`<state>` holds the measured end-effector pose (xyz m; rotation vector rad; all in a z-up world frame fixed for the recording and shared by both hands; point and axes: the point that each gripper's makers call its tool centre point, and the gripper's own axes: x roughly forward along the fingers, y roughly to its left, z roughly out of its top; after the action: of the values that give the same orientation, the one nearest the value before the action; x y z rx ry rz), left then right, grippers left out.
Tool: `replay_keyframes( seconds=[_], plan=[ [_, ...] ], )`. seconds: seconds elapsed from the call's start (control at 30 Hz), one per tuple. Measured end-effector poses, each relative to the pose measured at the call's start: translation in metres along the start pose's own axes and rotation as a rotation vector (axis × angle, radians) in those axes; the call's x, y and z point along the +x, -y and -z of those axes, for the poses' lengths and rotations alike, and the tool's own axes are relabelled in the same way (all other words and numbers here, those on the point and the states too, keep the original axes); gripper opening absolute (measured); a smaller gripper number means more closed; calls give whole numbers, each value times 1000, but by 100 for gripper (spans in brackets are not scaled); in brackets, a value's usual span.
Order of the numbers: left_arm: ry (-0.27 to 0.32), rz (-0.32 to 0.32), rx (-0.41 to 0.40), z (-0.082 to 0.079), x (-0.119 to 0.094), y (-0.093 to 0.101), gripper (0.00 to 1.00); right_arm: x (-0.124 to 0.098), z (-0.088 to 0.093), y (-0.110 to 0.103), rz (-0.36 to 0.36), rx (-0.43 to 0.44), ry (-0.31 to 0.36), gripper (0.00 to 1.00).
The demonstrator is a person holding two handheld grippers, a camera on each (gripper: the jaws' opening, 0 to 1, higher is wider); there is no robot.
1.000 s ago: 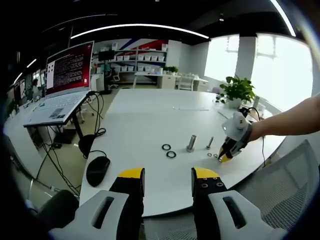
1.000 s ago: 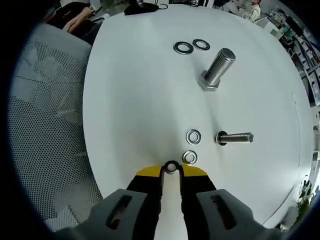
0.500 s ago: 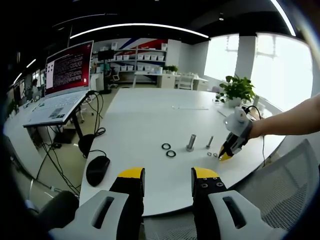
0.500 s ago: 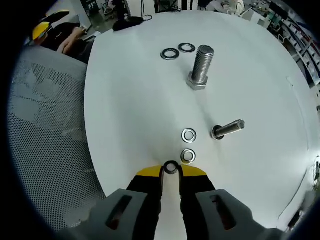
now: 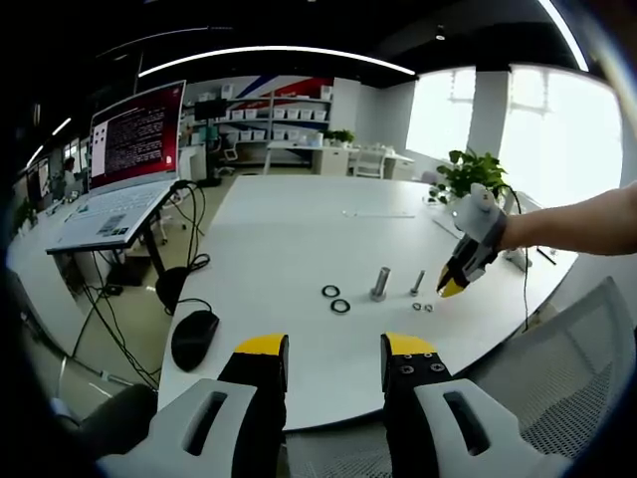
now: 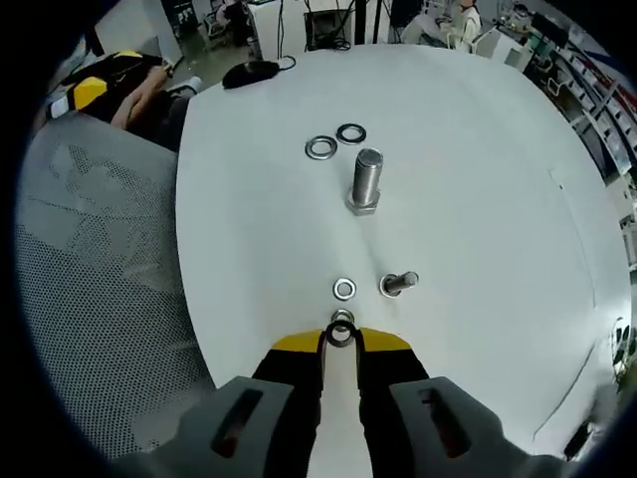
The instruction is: Place the washer onto the threaded stud by aligning its center hole with the stud, sliding it down to the base, and recovering from edge contact or off-axis alignment until the washer reaches the visible bottom stop.
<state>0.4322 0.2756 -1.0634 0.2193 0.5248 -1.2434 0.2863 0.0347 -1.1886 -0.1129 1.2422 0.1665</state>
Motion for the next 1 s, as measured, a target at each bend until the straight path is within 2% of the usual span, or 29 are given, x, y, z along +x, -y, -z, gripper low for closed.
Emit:
replay_keyframes(
  seconds=[0.3, 0.53, 0.73, 1.0],
  plan=[
    [2, 1, 0, 0, 0, 0, 35, -11, -10, 13, 44, -11, 8, 14],
    [3, 1, -1, -1, -1, 1, 35, -21, -28, 26, 112, -33, 54, 14],
    [1, -1, 0, -1, 0, 0, 35, -17, -37, 35, 149, -33, 77, 14],
    [1, -1, 0, 0, 0, 0, 35, -9, -36, 36, 143, -22, 61, 14]
  ],
)
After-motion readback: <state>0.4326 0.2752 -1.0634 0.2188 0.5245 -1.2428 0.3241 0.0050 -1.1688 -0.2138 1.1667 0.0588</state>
